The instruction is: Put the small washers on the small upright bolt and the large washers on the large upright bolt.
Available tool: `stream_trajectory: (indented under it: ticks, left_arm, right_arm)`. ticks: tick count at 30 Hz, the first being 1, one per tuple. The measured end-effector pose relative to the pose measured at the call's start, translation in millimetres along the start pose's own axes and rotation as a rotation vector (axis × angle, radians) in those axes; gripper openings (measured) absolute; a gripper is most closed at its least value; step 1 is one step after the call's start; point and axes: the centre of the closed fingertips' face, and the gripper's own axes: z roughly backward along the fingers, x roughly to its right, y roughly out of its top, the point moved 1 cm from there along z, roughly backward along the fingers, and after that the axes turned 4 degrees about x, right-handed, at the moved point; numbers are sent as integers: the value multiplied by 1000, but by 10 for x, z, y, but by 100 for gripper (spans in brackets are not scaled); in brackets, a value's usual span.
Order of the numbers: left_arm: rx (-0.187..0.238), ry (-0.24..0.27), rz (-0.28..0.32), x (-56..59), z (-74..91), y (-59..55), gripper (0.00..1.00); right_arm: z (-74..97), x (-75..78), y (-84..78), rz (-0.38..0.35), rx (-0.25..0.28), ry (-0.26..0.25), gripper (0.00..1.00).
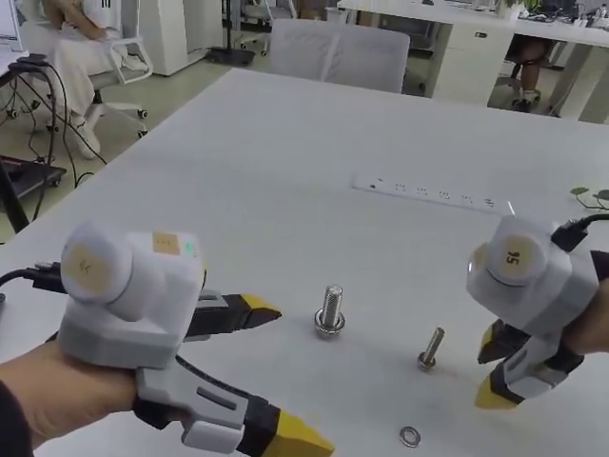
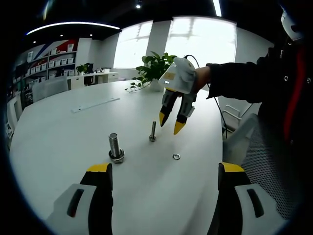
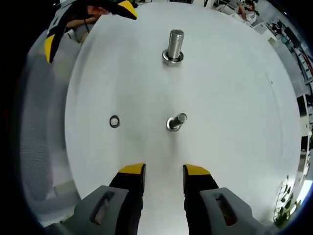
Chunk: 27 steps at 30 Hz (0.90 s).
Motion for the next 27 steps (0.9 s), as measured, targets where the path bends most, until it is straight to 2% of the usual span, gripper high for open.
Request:
stream_trajectory:
  ticks: [16,27]
  left_arm:
    - [16,-3,-26,25,17,89,89]
    - [30,4,-44,46,44,137,89]
  right_arm:
    - [-24,-393,89,20,14,29,32]
    - [-127,-637,342,88,30,59,32]
